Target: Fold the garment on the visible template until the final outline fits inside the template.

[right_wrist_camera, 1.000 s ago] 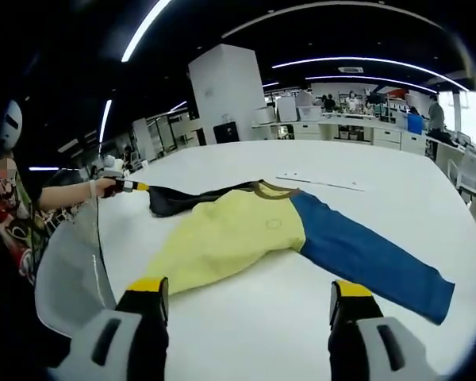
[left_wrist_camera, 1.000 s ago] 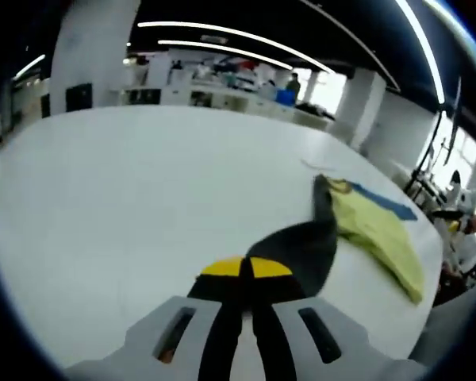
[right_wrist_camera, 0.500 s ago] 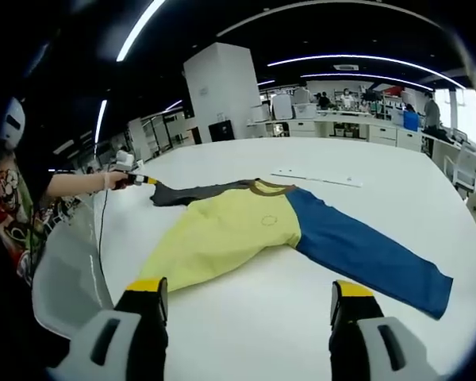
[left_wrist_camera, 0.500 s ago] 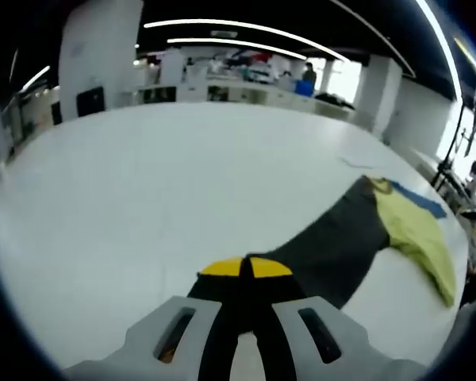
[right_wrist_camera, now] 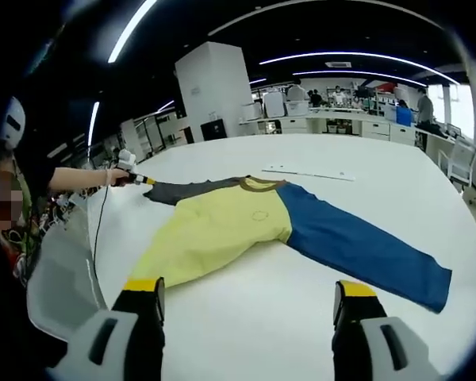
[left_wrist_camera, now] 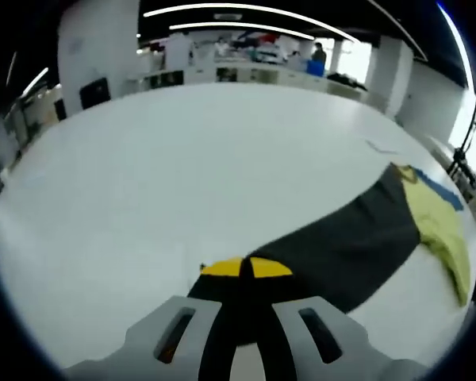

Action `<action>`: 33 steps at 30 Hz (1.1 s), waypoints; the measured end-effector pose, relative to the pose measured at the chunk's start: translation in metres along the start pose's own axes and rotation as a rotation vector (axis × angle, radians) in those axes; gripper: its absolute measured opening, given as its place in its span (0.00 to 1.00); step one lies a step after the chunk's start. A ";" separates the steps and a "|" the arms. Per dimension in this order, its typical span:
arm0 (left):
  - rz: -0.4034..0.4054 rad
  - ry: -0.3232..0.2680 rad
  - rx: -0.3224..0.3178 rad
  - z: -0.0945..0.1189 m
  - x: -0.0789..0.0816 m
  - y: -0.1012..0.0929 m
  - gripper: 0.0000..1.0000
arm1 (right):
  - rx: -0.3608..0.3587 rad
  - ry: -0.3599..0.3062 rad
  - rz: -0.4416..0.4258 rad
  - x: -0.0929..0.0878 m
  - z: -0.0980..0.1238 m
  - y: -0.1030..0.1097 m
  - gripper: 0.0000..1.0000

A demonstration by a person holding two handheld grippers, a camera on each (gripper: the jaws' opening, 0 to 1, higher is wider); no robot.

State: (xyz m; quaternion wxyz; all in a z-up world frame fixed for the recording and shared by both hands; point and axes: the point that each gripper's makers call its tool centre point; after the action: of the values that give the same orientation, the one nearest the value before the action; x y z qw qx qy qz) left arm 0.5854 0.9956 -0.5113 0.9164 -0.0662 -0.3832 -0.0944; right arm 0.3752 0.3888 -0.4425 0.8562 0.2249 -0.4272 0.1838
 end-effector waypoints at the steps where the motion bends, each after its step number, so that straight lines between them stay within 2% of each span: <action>1: -0.009 0.008 0.004 0.000 -0.001 0.000 0.00 | 0.005 0.000 0.001 0.001 -0.002 0.001 0.88; 10: -0.061 0.079 0.011 -0.004 -0.012 0.005 0.00 | 0.010 0.011 -0.002 -0.004 -0.002 0.001 0.88; 15: -0.084 0.059 0.012 -0.008 -0.003 0.008 0.00 | -0.004 0.011 -0.014 -0.008 0.004 -0.002 0.87; 18: -0.120 0.078 0.018 -0.013 -0.003 0.009 0.00 | -0.011 0.011 -0.020 -0.009 0.007 -0.002 0.87; 26: -0.131 0.081 0.016 -0.012 -0.002 0.008 0.00 | -0.018 0.006 -0.028 -0.009 0.010 -0.002 0.88; 31: -0.126 0.061 0.006 -0.007 0.001 0.008 0.00 | -0.022 0.004 -0.027 -0.009 0.010 -0.002 0.89; 32: -0.125 0.048 0.004 -0.006 0.003 0.009 0.02 | -0.022 0.005 -0.028 -0.009 0.010 -0.003 0.89; 33: -0.127 0.044 0.005 -0.004 0.004 0.009 0.09 | -0.023 0.005 -0.027 -0.009 0.010 -0.003 0.89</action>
State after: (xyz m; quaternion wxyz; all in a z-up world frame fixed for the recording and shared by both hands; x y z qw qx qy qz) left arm 0.5929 1.0031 -0.5121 0.9169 -0.0375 -0.3667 -0.1528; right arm 0.3654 0.3797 -0.4456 0.8622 0.2205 -0.4240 0.1681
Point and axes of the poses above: the point that each gripper's makers call its tool centre point, and the gripper's own axes: z roughly backward along the fingers, y roughly to its left, x roughly out of its top, and after that the axes turned 2 degrees about -z, right-handed
